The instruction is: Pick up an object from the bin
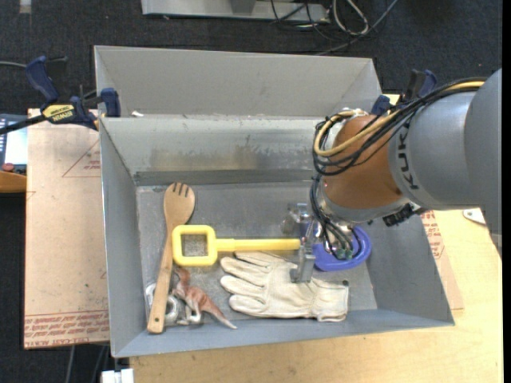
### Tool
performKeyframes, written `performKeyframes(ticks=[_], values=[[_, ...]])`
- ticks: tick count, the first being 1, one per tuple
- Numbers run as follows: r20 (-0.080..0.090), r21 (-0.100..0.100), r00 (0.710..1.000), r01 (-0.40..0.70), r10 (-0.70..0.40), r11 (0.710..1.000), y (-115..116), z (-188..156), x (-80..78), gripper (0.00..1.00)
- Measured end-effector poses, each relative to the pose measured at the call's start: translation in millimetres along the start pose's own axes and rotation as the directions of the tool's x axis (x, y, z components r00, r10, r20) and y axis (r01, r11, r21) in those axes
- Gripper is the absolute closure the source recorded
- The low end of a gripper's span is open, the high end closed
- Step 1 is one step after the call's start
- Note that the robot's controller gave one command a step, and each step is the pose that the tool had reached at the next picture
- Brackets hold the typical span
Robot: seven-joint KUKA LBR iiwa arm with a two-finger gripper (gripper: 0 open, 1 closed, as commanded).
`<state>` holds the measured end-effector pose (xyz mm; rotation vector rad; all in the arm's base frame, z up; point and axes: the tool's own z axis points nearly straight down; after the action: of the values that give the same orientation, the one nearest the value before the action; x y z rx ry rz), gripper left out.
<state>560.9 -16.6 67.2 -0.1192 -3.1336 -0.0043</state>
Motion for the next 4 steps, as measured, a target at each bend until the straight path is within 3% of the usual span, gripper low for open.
performKeyframes(ticks=[1,2,3,4], values=[[0.021,0.0,0.985,0.17,-0.17,0.985,-35.0,-79.5,9.3,0.0],[-0.005,-0.004,0.997,0.08,-0.08,0.997,27.8,-31.6,35.4,0.0],[0.037,-0.012,0.982,0.186,-0.185,0.983,-45.6,-16.1,-9.9,0.0],[-0.002,-0.01,0.993,0.122,-0.122,0.993,41.0,-3.6,63.4,1.0]])
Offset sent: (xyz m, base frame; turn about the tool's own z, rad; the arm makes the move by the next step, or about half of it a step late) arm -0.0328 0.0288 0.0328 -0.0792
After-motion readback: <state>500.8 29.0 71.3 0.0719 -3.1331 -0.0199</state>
